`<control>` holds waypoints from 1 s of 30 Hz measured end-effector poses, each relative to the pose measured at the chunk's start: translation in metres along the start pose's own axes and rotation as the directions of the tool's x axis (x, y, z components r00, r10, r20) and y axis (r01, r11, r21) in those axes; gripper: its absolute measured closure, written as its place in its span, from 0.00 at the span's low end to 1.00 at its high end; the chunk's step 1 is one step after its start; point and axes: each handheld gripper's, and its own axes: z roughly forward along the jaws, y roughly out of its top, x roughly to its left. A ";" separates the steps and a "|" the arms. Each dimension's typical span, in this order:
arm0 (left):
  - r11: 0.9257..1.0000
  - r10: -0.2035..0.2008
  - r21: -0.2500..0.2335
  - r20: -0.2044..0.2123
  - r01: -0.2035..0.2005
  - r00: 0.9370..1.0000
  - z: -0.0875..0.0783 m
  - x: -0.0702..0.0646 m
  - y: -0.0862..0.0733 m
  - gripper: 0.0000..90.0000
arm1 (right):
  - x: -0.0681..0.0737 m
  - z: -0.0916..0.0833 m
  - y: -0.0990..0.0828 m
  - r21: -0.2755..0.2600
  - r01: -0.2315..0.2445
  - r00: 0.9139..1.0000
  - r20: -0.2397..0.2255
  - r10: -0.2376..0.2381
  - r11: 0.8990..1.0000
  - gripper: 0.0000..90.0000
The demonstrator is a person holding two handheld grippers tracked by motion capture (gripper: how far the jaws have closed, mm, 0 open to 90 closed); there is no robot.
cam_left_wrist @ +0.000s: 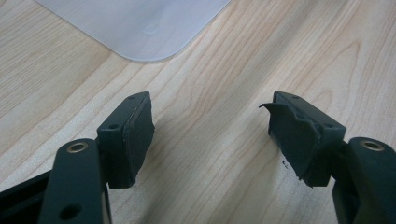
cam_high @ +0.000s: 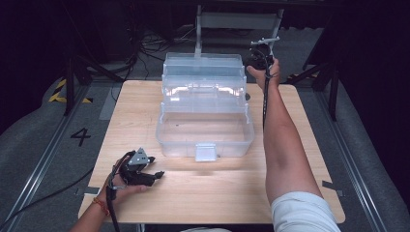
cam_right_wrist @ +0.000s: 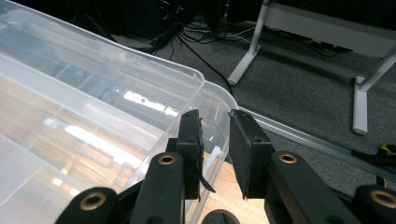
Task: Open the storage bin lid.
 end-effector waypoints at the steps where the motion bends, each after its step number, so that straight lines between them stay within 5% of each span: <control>1: 1.000 0.000 0.000 -0.001 0.000 1.000 0.000 0.000 0.000 0.35 | 0.000 -0.001 0.000 0.001 0.007 1.000 0.002 -0.007 1.000 0.83; 15: 1.000 0.000 0.002 0.006 0.000 1.000 0.000 0.000 0.000 0.34 | 0.011 -0.049 -0.006 -0.064 0.058 0.998 -0.025 -0.059 0.996 0.80; 30: 1.000 0.010 0.002 0.004 -0.010 1.000 0.000 0.001 0.000 0.34 | 0.020 -0.104 -0.048 -0.122 0.097 0.993 -0.057 -0.105 0.988 0.73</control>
